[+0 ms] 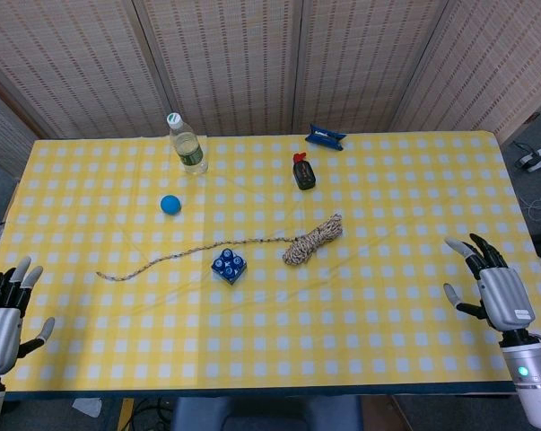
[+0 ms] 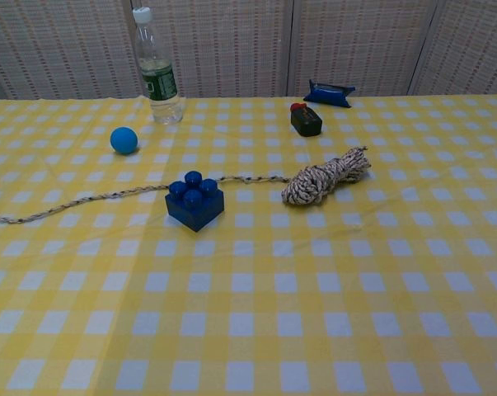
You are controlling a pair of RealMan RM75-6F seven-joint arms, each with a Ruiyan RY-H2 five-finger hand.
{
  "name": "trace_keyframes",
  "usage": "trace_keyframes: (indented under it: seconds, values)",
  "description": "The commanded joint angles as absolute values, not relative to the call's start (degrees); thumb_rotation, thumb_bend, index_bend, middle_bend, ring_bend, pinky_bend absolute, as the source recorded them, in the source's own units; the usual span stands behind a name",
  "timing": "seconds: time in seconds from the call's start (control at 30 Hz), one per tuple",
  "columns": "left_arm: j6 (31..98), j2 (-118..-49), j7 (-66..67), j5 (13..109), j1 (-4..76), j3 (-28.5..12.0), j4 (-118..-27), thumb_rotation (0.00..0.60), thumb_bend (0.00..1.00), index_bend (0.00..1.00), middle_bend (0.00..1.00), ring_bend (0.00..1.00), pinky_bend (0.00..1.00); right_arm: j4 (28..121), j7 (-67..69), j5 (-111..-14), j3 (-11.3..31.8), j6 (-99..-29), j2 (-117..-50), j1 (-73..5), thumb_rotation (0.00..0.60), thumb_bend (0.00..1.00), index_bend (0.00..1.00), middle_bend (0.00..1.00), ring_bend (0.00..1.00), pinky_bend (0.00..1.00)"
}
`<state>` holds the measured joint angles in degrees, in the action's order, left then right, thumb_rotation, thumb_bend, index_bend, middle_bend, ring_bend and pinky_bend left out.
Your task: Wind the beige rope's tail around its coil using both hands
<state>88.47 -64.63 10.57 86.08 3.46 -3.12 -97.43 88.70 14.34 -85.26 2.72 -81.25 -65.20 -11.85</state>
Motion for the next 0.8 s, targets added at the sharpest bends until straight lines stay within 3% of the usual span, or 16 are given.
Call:
trace_keyframes:
  seconds: [0.03,0.3,0.53,0.8]
  values:
    - [88.2,-64.6,10.7,86.0,3.5,-3.0,-97.5,0.6,0.33,0.06,0.0,0.01,0.0,88.8,14.2,-85.5,2.7,-81.0,-65.2,-11.9,0.6,0.32,0.15,0.22,0.06,0.12]
    - [88.6,-64.5,10.6,85.9,3.2,-2.9,-97.5,0.6,0.33,0.06,0.0,0.01,0.0,90.4,11.7,-86.3,4.3,-76.5,-64.0,-15.5,0.6,0.32,0.16,0.24,0.09,0.16]
    - [89.2,-64.3,10.7,86.3,3.1,-3.0,-98.3,0.6,0.33,0.06,0.0,0.01,0.0,91.8,6.5,-84.8,8.1,-63.6,-64.0,-25.6,0.6,0.28,0.18,0.25,0.09,0.16]
    - [90.1,-63.7,11.1,86.4,2.4,-2.9,-99.2,0.6,0.33,0.06,0.0,0.01,0.0,87.5,-1.6,-79.4,11.5,-50.2,-69.8,-36.8,0.6,0.22,0.23,0.28,0.09,0.16]
